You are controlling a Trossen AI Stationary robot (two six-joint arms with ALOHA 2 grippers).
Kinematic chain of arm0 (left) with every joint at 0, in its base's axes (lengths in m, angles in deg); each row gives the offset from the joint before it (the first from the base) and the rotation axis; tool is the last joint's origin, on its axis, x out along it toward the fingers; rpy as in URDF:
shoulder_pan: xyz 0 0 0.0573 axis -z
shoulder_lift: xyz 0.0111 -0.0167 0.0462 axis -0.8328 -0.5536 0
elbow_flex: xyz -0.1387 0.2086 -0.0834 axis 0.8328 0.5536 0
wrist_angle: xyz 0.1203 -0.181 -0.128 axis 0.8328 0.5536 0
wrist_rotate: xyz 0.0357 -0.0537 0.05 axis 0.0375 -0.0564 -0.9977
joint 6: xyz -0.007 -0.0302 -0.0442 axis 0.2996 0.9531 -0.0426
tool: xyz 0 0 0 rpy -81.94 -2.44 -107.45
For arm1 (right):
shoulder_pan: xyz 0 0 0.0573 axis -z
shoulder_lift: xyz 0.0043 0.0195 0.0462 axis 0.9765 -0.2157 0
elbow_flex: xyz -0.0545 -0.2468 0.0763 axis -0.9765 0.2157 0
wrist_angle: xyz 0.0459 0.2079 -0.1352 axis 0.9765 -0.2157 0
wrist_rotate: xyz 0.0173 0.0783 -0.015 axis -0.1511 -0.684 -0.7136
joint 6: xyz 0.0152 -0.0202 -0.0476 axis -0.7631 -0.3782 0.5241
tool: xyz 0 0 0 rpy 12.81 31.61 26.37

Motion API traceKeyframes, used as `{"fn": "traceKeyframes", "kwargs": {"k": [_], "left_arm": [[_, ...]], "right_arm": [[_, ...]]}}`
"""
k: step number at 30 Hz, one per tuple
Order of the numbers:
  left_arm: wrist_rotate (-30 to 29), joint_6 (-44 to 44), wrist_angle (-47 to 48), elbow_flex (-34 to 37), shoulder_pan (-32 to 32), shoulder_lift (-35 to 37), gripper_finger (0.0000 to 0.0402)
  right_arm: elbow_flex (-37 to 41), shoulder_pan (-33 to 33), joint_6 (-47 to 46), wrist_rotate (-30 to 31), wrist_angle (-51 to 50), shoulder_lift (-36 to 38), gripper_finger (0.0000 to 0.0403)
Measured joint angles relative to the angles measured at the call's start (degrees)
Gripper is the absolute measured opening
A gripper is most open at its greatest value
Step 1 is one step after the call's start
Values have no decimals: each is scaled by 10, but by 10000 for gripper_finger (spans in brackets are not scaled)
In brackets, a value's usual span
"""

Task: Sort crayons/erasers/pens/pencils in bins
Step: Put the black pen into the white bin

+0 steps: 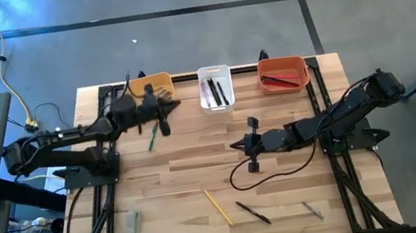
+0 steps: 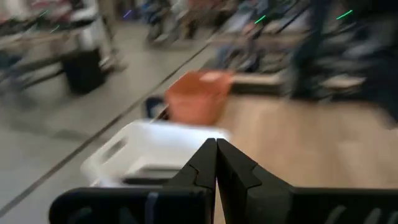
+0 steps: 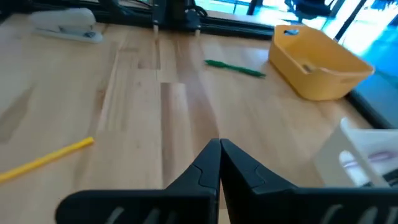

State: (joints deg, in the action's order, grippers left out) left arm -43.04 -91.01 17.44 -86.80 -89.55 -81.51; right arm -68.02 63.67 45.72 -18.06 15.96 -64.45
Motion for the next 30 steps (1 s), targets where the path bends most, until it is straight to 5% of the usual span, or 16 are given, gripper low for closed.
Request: {"fn": "traceKeyframes", "kwargs": {"k": [12, 23, 30], "left_arm": [[5, 27, -232, 145, 205, 15, 0], [3, 5, -257, 156, 300, 15, 0], [-3, 14, -257, 156, 323, 15, 0]], "right_arm": [[-171, -79, -202, 8, -282, -75, 0], [-376, -176, -427, -47, -526, -232, 6], [-467, -234, -560, -79, -607, -319, 74]]}}
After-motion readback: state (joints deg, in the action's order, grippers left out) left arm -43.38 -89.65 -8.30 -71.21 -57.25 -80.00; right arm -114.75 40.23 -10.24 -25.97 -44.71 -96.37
